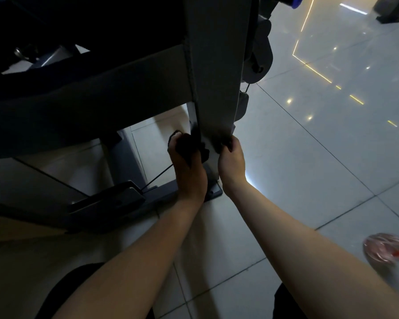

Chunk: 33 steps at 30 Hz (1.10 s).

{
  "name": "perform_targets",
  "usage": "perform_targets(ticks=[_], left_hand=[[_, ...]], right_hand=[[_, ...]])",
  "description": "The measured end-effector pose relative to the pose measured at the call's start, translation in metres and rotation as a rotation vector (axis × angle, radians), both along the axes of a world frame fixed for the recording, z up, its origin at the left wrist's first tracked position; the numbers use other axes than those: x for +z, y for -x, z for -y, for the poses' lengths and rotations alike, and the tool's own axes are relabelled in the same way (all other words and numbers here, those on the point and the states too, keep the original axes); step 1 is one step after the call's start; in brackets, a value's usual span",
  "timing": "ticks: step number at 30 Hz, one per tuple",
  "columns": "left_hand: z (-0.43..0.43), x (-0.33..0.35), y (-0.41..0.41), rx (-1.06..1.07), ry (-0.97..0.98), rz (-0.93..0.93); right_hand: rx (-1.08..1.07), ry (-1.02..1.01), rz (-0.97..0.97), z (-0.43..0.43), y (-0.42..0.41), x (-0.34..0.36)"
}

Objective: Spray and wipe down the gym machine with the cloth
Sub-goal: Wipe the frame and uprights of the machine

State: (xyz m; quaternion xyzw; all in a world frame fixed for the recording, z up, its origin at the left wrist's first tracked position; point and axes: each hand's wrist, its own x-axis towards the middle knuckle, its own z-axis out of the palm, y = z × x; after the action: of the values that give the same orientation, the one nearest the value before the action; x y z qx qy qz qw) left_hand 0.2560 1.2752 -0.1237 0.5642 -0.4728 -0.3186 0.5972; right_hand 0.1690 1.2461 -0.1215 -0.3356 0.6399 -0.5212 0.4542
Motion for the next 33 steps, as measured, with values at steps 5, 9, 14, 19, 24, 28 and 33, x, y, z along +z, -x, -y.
perform_targets(ticks=[5,9,14,19,24,28,33], left_hand=[[0.008,-0.031,0.001,-0.127,0.020,0.037],[0.011,-0.041,0.008,-0.066,-0.069,0.004],[0.017,-0.064,0.013,-0.016,-0.100,0.088],[0.028,-0.120,-0.001,-0.082,-0.236,0.267],[0.040,-0.139,0.001,-0.168,-0.509,0.260],[0.050,-0.153,-0.007,-0.223,-0.716,0.345],[0.043,-0.145,-0.013,-0.111,-0.731,0.091]], right_hand=[[0.040,-0.002,-0.051,0.005,0.007,-0.005],[0.036,0.016,-0.082,0.005,0.006,-0.010],[0.040,0.000,-0.053,0.007,0.006,-0.016],[0.023,0.006,-0.057,0.007,0.005,-0.022],[0.045,-0.033,-0.087,0.005,0.003,-0.034],[0.081,-0.035,-0.113,0.002,0.004,-0.039],[0.161,-0.129,-0.067,-0.010,0.012,-0.048]])
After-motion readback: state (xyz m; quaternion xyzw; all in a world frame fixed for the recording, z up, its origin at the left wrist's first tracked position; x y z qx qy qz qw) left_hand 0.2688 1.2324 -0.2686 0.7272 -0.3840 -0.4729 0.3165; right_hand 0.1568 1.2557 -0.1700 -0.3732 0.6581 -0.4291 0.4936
